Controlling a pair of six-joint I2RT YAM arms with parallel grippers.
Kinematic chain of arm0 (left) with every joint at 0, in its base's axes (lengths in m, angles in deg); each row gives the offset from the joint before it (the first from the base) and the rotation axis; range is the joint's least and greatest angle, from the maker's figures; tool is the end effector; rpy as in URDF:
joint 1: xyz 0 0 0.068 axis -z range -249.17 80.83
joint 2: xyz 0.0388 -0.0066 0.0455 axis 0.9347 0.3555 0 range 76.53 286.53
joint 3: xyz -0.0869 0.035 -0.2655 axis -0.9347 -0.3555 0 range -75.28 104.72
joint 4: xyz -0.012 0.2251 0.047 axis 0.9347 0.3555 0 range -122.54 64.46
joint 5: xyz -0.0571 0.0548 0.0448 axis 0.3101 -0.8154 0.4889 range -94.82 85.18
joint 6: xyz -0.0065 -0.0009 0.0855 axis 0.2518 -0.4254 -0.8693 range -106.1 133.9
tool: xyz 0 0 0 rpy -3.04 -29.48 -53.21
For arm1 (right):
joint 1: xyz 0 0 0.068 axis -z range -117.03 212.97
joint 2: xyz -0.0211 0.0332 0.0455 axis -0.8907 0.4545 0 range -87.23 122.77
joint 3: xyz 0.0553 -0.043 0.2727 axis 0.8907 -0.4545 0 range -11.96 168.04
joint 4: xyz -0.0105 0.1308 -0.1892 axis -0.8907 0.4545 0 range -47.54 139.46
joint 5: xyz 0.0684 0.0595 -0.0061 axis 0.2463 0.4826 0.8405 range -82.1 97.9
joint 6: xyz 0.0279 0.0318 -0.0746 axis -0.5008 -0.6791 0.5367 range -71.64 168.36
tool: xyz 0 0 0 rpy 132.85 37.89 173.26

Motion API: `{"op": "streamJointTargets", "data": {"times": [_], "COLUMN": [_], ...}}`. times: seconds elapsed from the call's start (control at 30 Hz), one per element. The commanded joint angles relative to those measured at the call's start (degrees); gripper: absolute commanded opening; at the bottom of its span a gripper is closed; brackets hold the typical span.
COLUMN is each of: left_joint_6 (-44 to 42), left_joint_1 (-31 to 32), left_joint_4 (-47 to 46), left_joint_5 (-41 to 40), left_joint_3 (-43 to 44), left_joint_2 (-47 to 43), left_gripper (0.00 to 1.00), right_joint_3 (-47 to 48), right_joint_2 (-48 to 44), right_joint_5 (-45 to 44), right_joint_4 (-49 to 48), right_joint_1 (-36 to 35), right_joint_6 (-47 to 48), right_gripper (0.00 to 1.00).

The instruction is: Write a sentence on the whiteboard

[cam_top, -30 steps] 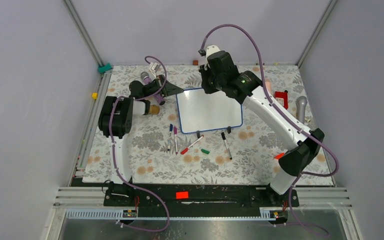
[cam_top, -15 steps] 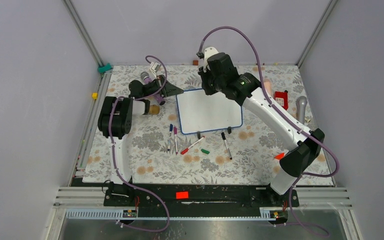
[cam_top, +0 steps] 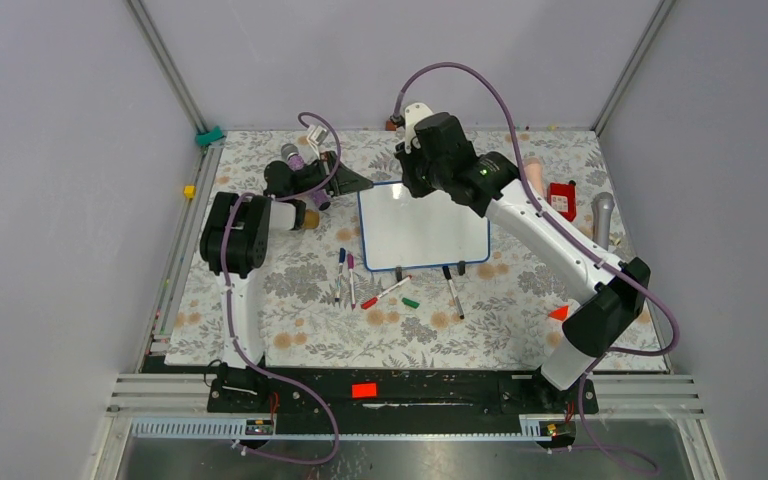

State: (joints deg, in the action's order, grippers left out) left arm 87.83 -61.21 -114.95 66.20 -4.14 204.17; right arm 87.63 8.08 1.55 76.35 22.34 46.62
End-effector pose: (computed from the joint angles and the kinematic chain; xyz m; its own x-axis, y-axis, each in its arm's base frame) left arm 0.4279 -0.1320 0.2295 -0.7330 -0.2129 -0.6461 0.6615 -0.0017 -0.7499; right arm 0.2948 0.2419 0.3872 -0.3922 -0.2968 -0.8707 -0.5625 0.8263 -0.0283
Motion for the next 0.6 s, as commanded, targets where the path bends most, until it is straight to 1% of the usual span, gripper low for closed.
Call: {"op": "streamJointTargets", "data": {"times": [0.0, 0.17, 0.33, 0.57], "left_joint_6": [-2.4, -4.5, -3.9, -3.9], "left_joint_1": [0.8, 0.9, 1.4, 1.8], "left_joint_4": [-2.2, -2.2, -2.1, -2.1], "left_joint_5": [3.7, 2.7, 2.0, 0.9], "left_joint_3": [-2.4, -4.4, -4.8, -5.1], "left_joint_2": [-2.5, -4.4, -4.8, -5.4], "left_gripper": [0.0, 0.0, 0.0, 0.0], "right_joint_3": [2.5, 4.9, 5.5, 7.4], "right_joint_2": [-0.2, 2.2, 3.5, 5.4], "right_joint_5": [1.2, 1.7, 2.4, 1.0], "right_joint_4": [-1.8, -0.4, -0.2, 1.9], "right_joint_1": [-0.5, -0.5, -0.5, -2.5], "right_joint_6": [-0.3, -2.9, -5.4, -5.5], "right_gripper": [0.0, 0.0, 0.0, 0.0]}}
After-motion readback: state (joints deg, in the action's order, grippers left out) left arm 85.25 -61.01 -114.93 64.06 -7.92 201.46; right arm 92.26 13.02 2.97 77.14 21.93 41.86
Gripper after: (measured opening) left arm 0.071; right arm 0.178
